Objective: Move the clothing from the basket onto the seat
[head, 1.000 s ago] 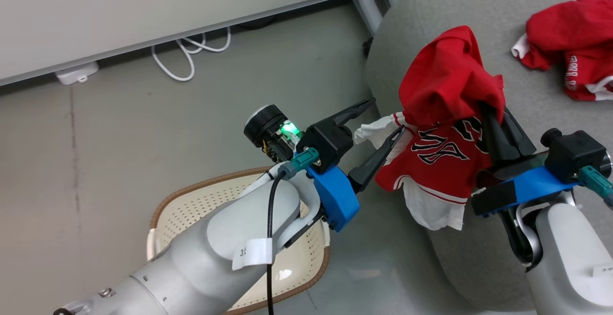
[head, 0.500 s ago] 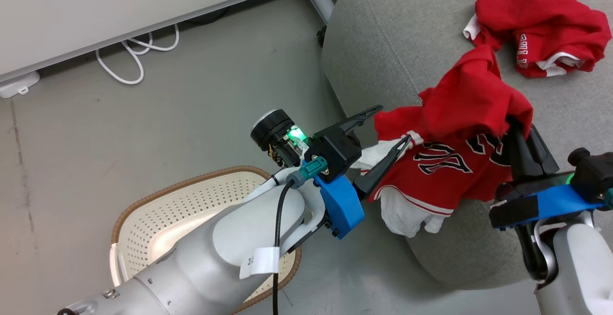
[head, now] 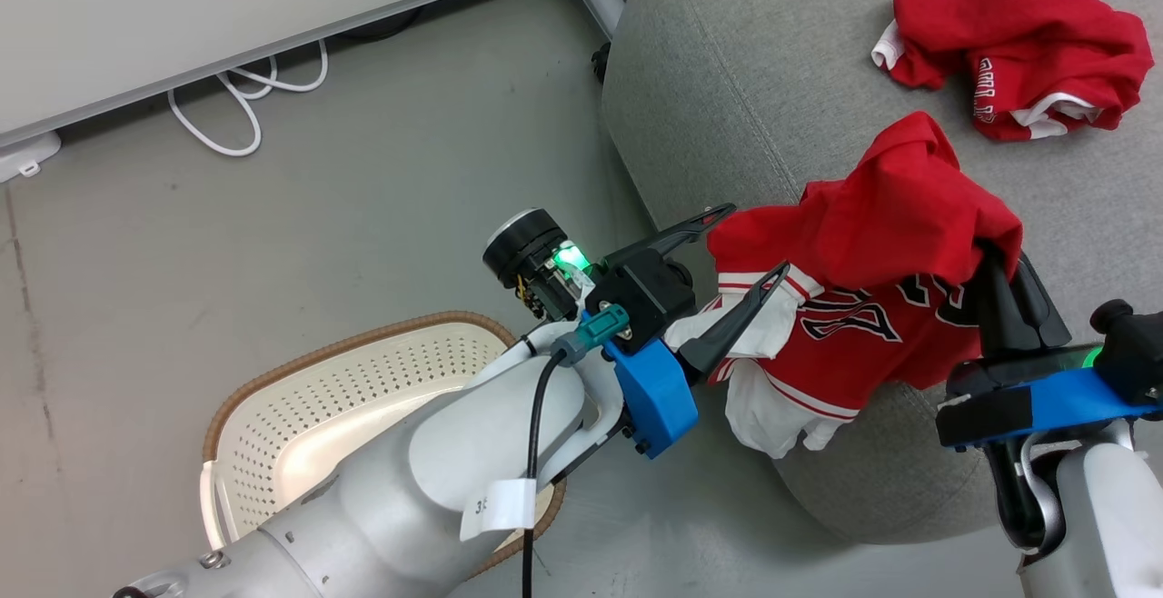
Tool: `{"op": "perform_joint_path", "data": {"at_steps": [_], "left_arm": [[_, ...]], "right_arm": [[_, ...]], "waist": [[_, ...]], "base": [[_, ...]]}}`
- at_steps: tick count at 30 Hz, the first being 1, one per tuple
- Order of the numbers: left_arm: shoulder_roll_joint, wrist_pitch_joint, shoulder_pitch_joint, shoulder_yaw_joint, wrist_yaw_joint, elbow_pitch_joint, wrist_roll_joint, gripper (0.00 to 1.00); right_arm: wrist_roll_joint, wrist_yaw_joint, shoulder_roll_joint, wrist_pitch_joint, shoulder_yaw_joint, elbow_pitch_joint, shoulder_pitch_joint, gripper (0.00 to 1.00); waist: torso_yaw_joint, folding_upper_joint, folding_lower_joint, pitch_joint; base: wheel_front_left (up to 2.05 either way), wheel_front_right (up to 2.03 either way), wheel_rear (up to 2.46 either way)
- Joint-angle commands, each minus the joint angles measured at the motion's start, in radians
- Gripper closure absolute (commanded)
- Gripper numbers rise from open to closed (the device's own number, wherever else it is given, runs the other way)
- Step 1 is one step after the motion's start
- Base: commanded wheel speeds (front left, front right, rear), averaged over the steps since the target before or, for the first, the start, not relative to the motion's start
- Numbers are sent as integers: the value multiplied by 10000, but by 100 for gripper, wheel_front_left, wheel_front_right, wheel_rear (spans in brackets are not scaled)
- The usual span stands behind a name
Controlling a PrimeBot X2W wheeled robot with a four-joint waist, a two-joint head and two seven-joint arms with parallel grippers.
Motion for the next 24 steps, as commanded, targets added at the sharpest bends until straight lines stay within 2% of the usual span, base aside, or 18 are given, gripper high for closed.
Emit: {"op": "perform_joint_path", "data": {"at_steps": [1, 7, 13, 18, 24], "left_arm": [[9, -56, 9, 26, 23, -34, 81, 0], [131, -55, -286, 101, 98, -202, 274, 0], [376, -15, -825, 170, 139, -433, 549, 0], [641, 123, -1543, 163, 121, -641, 884, 0], [876, 356, -2328, 173, 173, -996, 1217, 0]], "right_arm": [[-29, 1, 10, -45, -9, -89, -33, 100], [40, 1, -235, -45, 88, -459, -746, 100], [248, 1, -687, -45, -270, -976, -2380, 100], [442, 0, -1430, -43, -1111, -1408, -4082, 100], [811, 1, -2636, -43, -2811, -1538, -6037, 100]], "waist": [[23, -1, 0, 54], [64, -1, 0, 590], [90, -1, 0, 1685], [251, -1, 0, 2803], [436, -1, 0, 4112]], "base": [[0, 0, 0], [0, 0, 0], [0, 0, 0], [0, 0, 0], [0, 0, 0]]}}
